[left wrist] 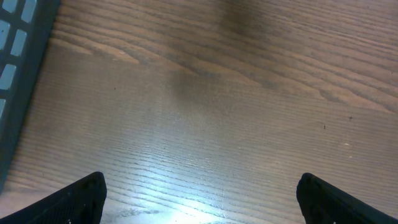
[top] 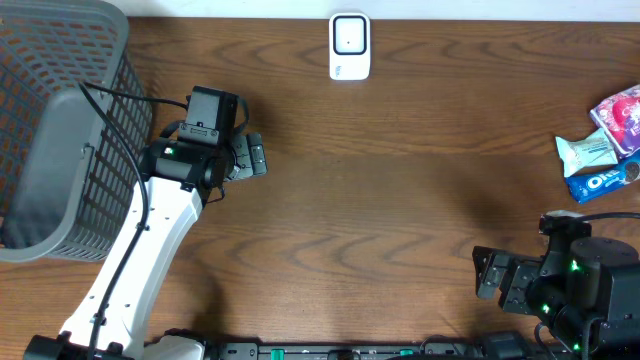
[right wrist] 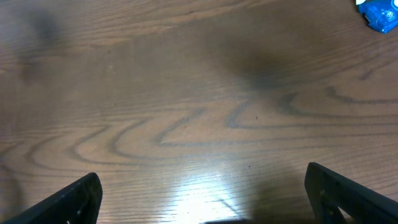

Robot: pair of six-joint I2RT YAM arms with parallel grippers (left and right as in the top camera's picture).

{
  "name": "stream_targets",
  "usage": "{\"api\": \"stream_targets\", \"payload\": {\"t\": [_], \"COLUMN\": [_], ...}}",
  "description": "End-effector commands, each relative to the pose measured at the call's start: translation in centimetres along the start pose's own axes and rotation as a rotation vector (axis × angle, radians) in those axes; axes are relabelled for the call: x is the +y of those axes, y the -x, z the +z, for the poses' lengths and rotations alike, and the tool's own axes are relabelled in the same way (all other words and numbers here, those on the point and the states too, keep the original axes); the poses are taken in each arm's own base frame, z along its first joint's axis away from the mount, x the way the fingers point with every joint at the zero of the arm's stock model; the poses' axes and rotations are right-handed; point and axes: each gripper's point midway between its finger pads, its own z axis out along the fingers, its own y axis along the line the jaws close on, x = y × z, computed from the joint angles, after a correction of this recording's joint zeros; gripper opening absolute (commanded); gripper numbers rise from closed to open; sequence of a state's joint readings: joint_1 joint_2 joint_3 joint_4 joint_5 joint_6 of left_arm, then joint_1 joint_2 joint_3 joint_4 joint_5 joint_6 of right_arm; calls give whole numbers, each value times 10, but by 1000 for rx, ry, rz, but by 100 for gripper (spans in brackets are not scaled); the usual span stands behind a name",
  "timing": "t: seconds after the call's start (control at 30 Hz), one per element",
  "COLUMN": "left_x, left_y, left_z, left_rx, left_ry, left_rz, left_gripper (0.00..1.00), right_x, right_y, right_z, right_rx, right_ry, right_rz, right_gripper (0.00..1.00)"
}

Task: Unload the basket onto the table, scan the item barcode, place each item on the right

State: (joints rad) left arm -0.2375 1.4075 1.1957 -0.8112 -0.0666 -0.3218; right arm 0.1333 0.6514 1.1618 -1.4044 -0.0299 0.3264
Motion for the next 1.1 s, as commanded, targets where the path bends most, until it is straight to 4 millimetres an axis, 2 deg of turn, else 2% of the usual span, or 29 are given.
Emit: {"api": "stream_targets", "payload": {"t": [0.0,0.47,0.77,0.93,1.07], "left_x": [2,2,2,2,2], "left_y": [2,2,2,3,2], "left_z": [0,0,0,0,0], "left_rx": [-5,-5,-5,-5,-5], "left_ry": [13,13,13,13,13], "left_rz": [-15,-15,-15,-15,-15], "left_gripper": [98,98,98,98,98], "right_x": [0,4,9,14,13], "right_y": [-3,8,12,19,16], "right_z": [2,37,36,33,34], "right_rx": [5,-40,-64,-165,-277], "right_ry": [0,22,52,82,109], "right_rz": [-25,-80,-130,-179,-199], "right_gripper": [99,99,99,99,99]}}
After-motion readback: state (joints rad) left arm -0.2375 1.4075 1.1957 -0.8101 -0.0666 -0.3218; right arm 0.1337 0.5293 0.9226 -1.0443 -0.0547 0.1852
